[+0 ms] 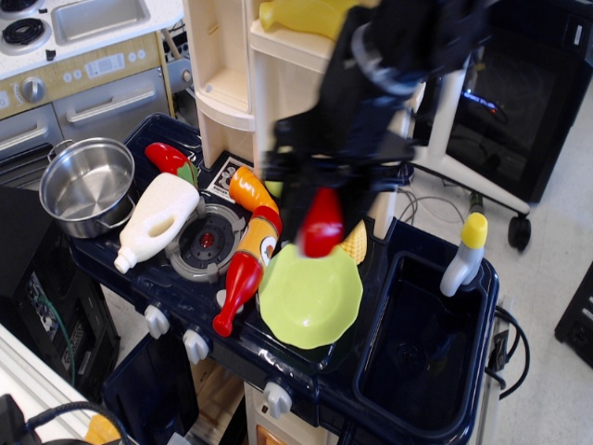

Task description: Put sushi in pot or pan

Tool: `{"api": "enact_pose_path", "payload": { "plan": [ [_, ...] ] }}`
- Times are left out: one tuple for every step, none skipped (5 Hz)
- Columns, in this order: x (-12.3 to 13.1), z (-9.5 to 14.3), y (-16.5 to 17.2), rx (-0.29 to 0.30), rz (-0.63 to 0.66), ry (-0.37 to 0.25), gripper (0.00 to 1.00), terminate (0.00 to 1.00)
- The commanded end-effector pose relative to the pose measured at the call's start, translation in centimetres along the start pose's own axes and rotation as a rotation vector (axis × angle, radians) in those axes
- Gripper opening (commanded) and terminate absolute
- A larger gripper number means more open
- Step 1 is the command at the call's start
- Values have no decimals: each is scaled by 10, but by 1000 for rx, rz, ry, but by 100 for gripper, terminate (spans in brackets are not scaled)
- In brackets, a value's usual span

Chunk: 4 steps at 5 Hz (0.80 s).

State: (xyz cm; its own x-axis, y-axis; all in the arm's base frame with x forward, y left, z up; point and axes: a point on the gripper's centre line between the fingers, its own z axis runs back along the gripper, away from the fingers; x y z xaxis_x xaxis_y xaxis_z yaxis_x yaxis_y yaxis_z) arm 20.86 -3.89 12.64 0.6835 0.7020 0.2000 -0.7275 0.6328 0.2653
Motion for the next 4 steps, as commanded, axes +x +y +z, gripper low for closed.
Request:
{"api": "enact_pose_path", "payload": {
  "plan": [
    [73, -23, 38, -102, -103, -23, 0, 0],
    [114, -47, 58, -130, -115, -26, 0, 0],
    [148, -70, 84, -92, -197, -126, 0, 0],
    [174, -75, 115, -121, -193, -104, 0, 100]
  ]
}}
